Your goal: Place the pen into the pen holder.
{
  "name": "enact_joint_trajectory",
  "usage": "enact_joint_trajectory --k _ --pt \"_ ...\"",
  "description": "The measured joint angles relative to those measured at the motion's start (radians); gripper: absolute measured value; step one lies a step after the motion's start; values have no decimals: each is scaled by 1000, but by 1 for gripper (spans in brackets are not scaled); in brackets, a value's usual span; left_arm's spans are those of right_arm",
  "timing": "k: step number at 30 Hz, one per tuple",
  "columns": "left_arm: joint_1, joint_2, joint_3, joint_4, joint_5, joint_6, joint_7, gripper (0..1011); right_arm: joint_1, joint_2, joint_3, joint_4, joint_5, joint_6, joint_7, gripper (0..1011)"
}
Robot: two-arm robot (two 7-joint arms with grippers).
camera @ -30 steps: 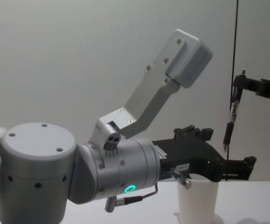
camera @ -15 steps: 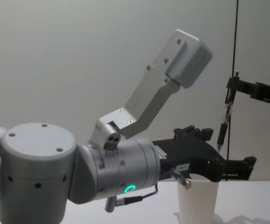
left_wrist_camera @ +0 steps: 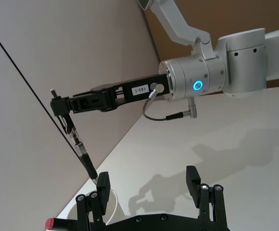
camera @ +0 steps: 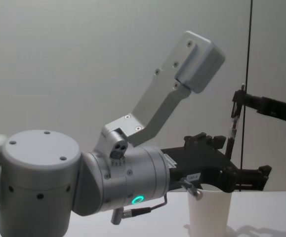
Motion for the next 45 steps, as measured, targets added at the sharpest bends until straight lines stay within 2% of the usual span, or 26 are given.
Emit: enact_joint_trajectory --k 30,45 --pt "0 0 0 0 0 0 0 1004 122 -40 -56 259 -12 -103 71 153" --pt "0 0 0 0 0 0 0 1004 165 -58 -80 359 -21 -164 71 153"
